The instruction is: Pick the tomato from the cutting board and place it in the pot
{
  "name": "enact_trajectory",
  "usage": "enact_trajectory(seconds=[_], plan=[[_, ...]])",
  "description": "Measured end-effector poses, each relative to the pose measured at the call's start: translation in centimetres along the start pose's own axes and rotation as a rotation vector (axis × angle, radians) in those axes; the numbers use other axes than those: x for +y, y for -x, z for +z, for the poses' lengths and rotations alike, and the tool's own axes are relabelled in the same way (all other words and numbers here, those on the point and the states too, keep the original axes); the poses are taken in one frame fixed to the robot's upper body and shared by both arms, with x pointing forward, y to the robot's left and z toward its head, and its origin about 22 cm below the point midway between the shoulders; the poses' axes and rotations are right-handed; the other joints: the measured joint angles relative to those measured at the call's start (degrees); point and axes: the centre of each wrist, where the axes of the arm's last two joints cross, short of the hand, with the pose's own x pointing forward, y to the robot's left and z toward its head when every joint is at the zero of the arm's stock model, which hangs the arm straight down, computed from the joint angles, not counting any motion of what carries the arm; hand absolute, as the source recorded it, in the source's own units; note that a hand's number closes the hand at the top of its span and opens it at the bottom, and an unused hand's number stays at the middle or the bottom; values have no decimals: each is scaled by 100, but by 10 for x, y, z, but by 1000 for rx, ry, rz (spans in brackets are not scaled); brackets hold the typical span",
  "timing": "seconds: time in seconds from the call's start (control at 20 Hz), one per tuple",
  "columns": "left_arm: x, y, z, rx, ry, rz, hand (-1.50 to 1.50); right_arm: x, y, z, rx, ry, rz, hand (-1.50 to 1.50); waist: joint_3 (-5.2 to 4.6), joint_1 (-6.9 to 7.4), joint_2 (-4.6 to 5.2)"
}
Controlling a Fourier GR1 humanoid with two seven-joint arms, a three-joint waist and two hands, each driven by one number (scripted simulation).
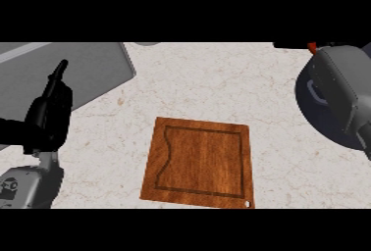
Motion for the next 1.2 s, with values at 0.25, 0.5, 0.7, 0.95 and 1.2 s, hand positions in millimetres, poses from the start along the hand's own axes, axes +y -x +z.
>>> enact_trajectory(seconds=[0.25, 0.5, 0.7, 0.95, 1.2], plan=[[1, 4, -1, 6, -6, 3, 0, 3, -1, 2, 43, 33, 132, 150, 29, -65, -28], [6, 7, -3, 9, -25, -1, 0, 14, 26, -10, 72, 58, 152, 150, 46, -196, -70], [7, 2, -4, 18, -34, -1, 0, 28, 54, -15, 88, 56, 138, 150, 49, -243, -91], [4, 8, -4, 2, -31, -5, 0, 33, 86, -29, 125, 67, 126, 150, 59, -218, -81], [6, 4, -6, 0, -20, 0, 0, 42, 123, -39, 193, 49, 139, 150, 59, -182, -65]])
